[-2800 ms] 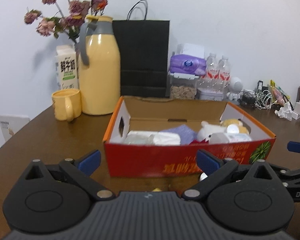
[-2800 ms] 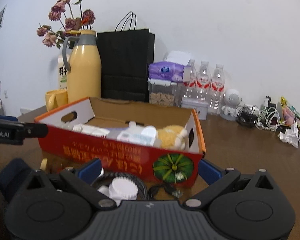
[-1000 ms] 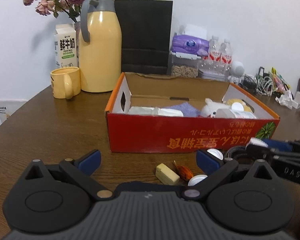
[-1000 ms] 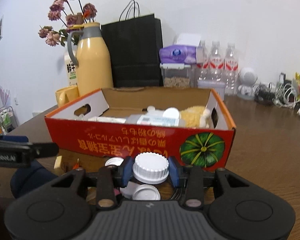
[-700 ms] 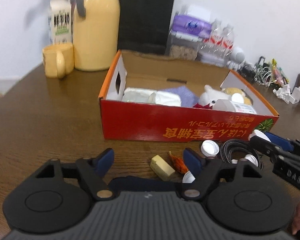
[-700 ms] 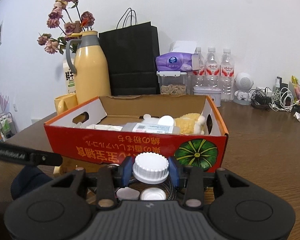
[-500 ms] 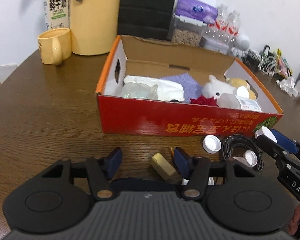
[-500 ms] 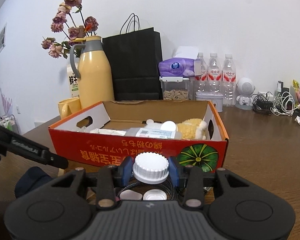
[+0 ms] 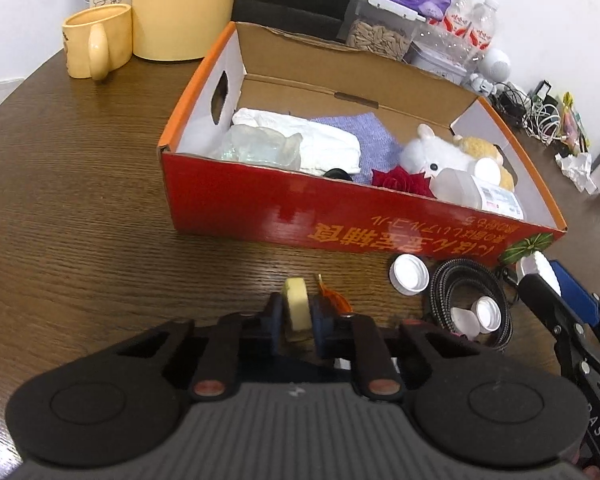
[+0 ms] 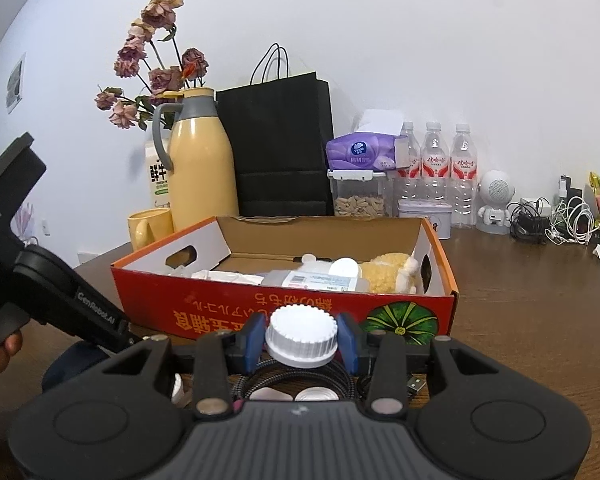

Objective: Organize objects
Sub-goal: 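Carry the yellow block into the box with left tool while right tool carries the cap there, then open both tools to release the yellow block and white cap into the box, then move both tools back toward the remaining caps and cable on the table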

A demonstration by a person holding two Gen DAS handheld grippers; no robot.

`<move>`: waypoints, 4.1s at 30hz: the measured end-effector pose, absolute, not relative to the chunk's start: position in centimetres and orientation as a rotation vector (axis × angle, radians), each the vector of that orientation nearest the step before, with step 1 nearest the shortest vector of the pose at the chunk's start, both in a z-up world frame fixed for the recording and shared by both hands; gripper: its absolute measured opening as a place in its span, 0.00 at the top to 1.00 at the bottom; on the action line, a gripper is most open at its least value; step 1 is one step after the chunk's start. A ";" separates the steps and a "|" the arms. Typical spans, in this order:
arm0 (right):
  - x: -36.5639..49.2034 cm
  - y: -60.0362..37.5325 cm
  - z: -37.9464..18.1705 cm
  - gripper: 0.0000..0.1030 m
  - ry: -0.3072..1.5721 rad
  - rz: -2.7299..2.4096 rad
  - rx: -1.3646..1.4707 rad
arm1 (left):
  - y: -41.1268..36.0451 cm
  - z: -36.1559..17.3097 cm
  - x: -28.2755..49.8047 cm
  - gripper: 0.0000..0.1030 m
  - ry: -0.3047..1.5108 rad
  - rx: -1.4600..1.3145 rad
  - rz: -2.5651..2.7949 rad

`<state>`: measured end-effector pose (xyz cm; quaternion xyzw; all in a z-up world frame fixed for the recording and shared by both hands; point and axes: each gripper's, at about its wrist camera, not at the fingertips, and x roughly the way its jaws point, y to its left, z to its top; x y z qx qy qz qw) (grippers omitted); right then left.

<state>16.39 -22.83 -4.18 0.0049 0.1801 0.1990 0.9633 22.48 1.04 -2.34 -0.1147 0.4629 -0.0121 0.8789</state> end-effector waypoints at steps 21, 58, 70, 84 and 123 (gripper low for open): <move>16.2 -22.0 -2.6 0.63 0.324 0.395 -0.027 | 1.0 2.6 19.6 0.88 0.711 -0.289 -0.091; 27.3 -17.5 -2.1 0.52 0.365 0.287 -0.022 | -0.6 2.4 27.8 0.56 0.515 -0.210 0.034; 26.5 -17.7 -1.6 0.00 0.354 0.245 -0.037 | -1.4 3.5 25.8 0.00 0.384 -0.148 0.050; 25.9 -17.9 -1.3 0.00 0.355 0.250 -0.034 | -1.1 3.6 24.8 0.00 0.368 -0.180 0.037; 16.3 -22.0 -5.7 0.00 0.531 0.393 -0.109 | 1.7 -1.0 15.9 0.00 0.487 -0.078 0.009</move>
